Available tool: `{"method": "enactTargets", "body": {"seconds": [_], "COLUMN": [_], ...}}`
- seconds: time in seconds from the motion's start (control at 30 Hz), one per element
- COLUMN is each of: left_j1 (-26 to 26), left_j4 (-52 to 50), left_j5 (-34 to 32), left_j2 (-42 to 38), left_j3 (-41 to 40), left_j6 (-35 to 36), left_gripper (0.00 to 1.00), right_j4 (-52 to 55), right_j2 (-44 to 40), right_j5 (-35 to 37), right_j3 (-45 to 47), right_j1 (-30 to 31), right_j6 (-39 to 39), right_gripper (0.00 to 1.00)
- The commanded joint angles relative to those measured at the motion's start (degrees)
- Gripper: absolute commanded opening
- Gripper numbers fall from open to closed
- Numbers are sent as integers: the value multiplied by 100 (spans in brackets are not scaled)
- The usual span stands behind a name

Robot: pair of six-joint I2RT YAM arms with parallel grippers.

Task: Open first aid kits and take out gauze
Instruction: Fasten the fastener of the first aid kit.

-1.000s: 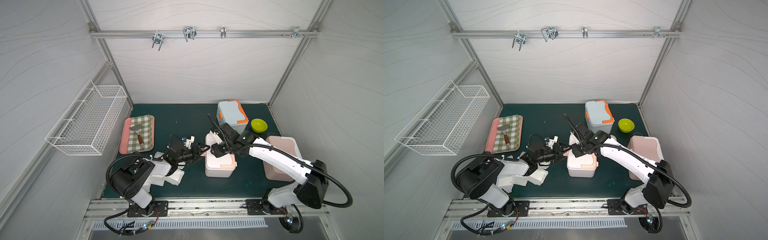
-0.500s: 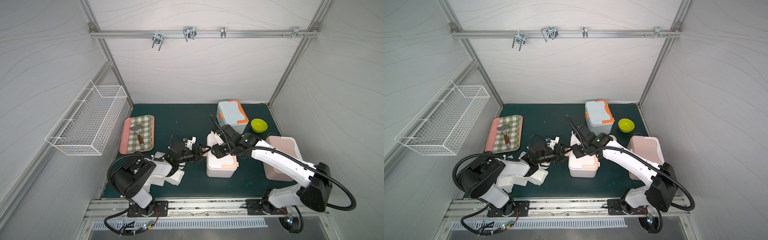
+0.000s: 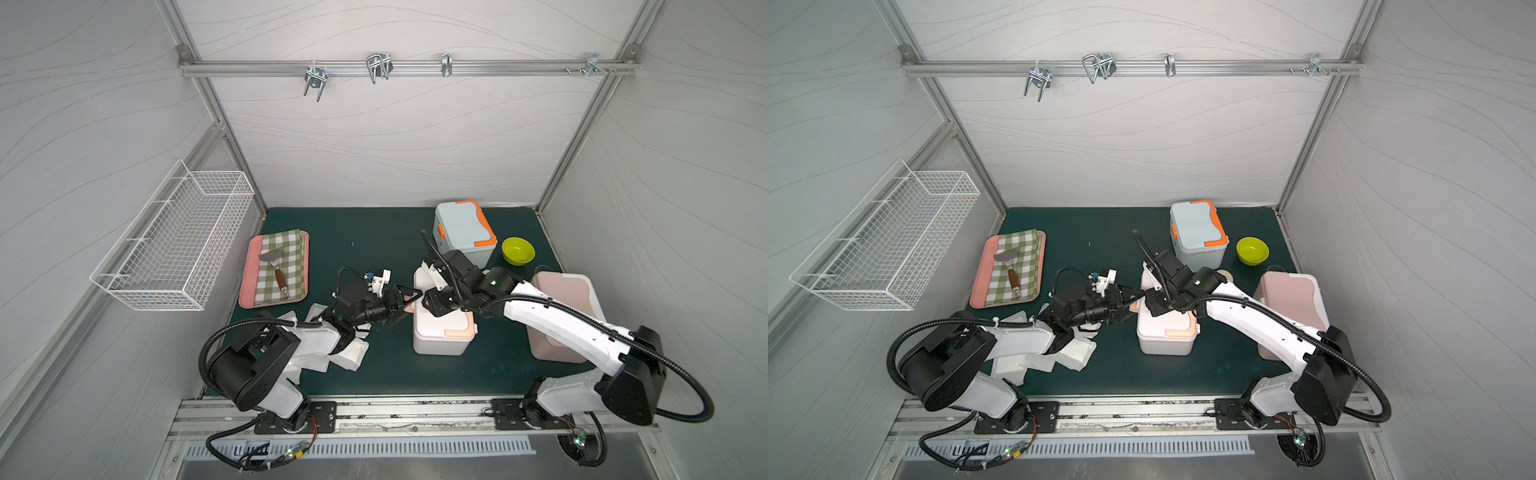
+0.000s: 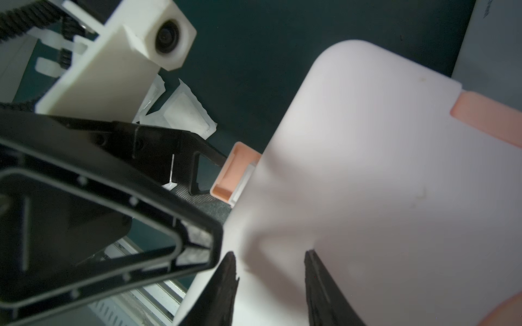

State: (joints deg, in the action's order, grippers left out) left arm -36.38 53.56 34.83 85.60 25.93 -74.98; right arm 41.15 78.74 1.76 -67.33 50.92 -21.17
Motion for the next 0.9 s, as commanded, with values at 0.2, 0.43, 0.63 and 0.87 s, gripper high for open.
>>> {"method": "enactTargets", "body": {"seconds": [0.2, 0.43, 0.63, 0.87], "left_j1": [-90, -71, -43, -47], "left_j4": [-17, -303, -185, 278], "left_j5": [90, 27, 85, 156], "left_j2": [-578, -643, -292, -121], "left_j3": [44, 78, 148, 162], "left_j6": [173, 276, 211, -30], "left_gripper": [96, 97, 97, 96], "right_j4": [763, 781, 825, 899], "right_j2": [97, 117, 72, 66], "right_j5": [-188, -210, -153, -161], "right_j3": [297, 206, 196, 153], "right_j1": [17, 20, 20, 20], "right_j6": [-45, -54, -65, -32], "right_gripper": [41, 42, 45, 45]}}
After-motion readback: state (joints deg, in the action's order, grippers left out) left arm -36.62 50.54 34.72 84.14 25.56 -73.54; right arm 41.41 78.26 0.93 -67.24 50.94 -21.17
